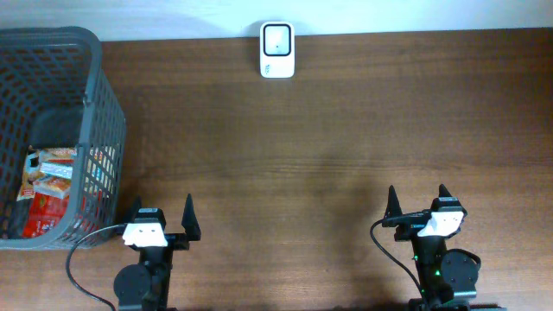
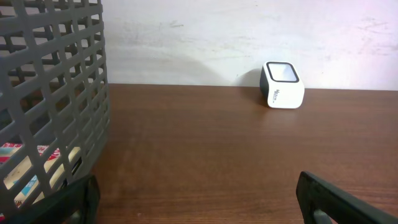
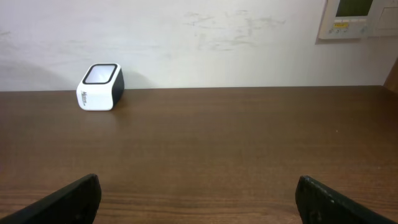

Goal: Scan the item barcode

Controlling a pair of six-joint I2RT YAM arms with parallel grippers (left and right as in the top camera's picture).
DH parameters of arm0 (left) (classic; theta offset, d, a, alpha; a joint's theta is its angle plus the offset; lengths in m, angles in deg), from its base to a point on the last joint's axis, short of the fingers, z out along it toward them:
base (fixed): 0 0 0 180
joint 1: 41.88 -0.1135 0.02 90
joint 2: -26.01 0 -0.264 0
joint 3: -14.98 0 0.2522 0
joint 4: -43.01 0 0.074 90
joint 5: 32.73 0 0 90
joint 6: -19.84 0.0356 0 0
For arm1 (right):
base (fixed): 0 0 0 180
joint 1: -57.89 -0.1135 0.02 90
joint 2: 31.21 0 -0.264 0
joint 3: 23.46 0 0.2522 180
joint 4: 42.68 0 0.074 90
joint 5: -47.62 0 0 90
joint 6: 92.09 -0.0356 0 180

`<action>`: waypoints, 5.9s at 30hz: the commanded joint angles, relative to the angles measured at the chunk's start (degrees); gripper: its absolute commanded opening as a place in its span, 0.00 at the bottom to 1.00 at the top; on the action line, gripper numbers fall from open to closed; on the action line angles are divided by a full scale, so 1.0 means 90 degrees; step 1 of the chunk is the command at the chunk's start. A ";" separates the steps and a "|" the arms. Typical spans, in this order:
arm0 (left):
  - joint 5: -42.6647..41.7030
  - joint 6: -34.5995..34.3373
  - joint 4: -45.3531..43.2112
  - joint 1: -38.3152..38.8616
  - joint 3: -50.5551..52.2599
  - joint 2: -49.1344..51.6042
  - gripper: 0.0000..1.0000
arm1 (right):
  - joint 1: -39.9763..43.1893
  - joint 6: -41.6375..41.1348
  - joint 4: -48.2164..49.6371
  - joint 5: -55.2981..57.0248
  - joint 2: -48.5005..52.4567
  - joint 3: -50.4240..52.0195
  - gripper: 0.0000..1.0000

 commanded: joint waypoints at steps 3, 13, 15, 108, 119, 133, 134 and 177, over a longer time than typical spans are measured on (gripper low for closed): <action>0.0027 -0.0056 0.0007 0.0032 0.0046 -0.0056 0.99 | 0.0019 -0.0075 -0.0027 0.0036 -0.0049 0.0046 0.99; 0.0027 -0.0056 0.0007 0.0032 0.0046 -0.0056 0.99 | 0.0017 -0.0075 -0.0027 0.0036 -0.0049 0.0046 0.99; 0.0027 -0.0056 0.0007 0.0032 0.0046 -0.0056 0.99 | 0.0017 -0.0075 -0.0027 0.0036 -0.0049 0.0046 0.99; -0.2142 0.0765 -0.4804 0.0027 -0.0015 -0.0053 0.99 | 0.0017 -0.0075 -0.0027 0.0036 -0.0049 0.0046 0.99; -0.1933 0.0763 -0.2302 0.0027 -0.2628 0.1156 0.99 | 0.0017 -0.0075 -0.0027 0.0036 -0.0049 0.0046 0.99; -0.1229 0.0772 0.2735 0.0024 -0.8267 0.5705 0.99 | 0.0017 -0.0075 -0.0027 0.0036 -0.0049 0.0046 0.99; -0.0901 0.1022 0.2237 0.0024 -0.8308 0.5892 0.99 | 0.0017 -0.0075 -0.0027 0.0036 -0.0049 0.0046 0.99; 0.1851 -0.3126 0.8451 -0.3172 -1.3340 1.3333 0.84 | 0.0019 -0.0075 -0.0027 0.0036 -0.0049 0.0046 0.99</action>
